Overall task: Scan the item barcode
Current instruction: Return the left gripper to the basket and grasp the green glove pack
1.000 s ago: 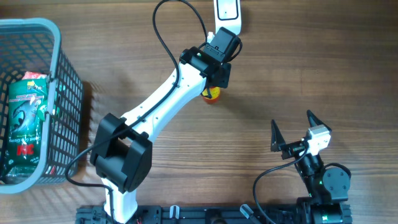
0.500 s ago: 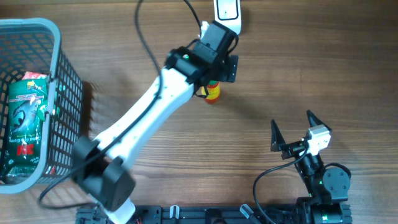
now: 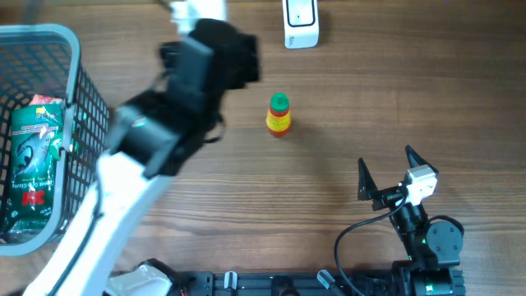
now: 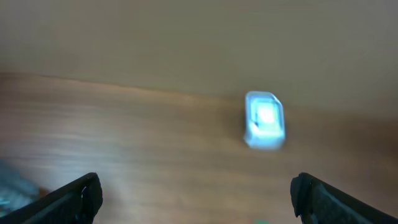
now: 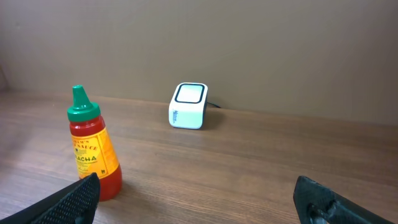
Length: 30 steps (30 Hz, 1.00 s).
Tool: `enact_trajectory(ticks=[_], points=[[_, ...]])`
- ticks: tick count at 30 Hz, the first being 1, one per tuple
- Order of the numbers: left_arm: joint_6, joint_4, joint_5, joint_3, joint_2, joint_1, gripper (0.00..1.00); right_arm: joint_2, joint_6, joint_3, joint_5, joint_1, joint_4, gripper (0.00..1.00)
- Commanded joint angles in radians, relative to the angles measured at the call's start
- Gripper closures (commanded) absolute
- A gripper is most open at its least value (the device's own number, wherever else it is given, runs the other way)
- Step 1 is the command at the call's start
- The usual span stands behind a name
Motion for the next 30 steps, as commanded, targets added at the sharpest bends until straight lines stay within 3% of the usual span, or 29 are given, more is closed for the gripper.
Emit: enact_trajectory(ticks=[1, 10, 18, 21, 24, 30], points=[[-0.066, -0.008, -0.068, -0.003, -0.096, 0.178, 0.0, -0.011, -0.01, -0.002, 0.013, 0.006, 0.003, 0.0], [-0.146, -0.076, 0.018, -0.003, -0.227, 0.617, 0.0, -0.011, -0.009, -0.002, 0.013, 0.006, 0.003, 0.0], [-0.428, -0.346, 0.07, -0.003, -0.159, 1.069, 0.0, -0.011, -0.009, -0.002, 0.013, 0.006, 0.003, 0.0], [-0.43, -0.38, 0.245, -0.005, -0.07, 1.237, 0.0, -0.011, -0.009, -0.002, 0.013, 0.006, 0.003, 0.0], [-0.415, -0.385, 0.332, -0.005, 0.028, 1.312, 0.0, -0.011, -0.009, -0.002, 0.013, 0.006, 0.003, 0.0], [-0.159, -0.386, 0.348, -0.005, 0.243, 1.32, 0.02, -0.011, -0.009, -0.002, 0.013, 0.006, 0.003, 0.0]])
